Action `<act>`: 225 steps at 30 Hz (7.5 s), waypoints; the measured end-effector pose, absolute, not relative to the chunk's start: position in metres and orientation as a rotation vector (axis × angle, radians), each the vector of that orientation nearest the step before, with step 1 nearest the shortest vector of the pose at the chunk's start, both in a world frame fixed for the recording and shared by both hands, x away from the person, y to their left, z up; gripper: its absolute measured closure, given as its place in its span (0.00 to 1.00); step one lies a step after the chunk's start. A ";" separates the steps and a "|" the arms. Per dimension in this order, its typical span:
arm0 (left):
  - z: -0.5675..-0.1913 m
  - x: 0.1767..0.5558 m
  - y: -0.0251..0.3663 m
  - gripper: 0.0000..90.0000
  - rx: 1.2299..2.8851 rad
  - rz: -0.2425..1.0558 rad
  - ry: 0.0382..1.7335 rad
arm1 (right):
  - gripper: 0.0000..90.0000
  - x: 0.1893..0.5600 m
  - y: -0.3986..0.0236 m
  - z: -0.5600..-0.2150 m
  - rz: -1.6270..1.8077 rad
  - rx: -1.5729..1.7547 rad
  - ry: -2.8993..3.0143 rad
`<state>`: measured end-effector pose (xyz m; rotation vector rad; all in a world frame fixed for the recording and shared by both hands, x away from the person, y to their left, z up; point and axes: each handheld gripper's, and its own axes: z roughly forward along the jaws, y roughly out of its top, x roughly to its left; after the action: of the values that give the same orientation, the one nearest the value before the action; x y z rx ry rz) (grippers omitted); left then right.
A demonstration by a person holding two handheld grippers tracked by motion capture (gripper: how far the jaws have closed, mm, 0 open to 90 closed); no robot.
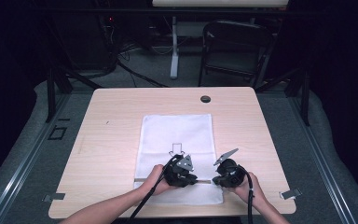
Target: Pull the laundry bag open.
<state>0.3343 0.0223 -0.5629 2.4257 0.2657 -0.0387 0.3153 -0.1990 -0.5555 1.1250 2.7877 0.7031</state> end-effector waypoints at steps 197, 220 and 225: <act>-0.553 0.323 0.118 0.91 2.398 -0.069 0.370 | 1.00 0.313 -0.195 -0.554 0.617 1.075 2.796; -0.549 0.320 0.147 0.91 2.407 -0.042 0.406 | 1.00 0.313 -0.199 -0.554 0.610 1.087 2.799; -0.551 0.322 0.159 0.91 2.409 -0.025 0.440 | 1.00 0.312 -0.199 -0.555 0.639 1.110 2.781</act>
<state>0.3216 0.1592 -0.5510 2.4094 0.4397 -0.0251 0.3125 -0.1989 -0.5551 1.1104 2.7814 0.6392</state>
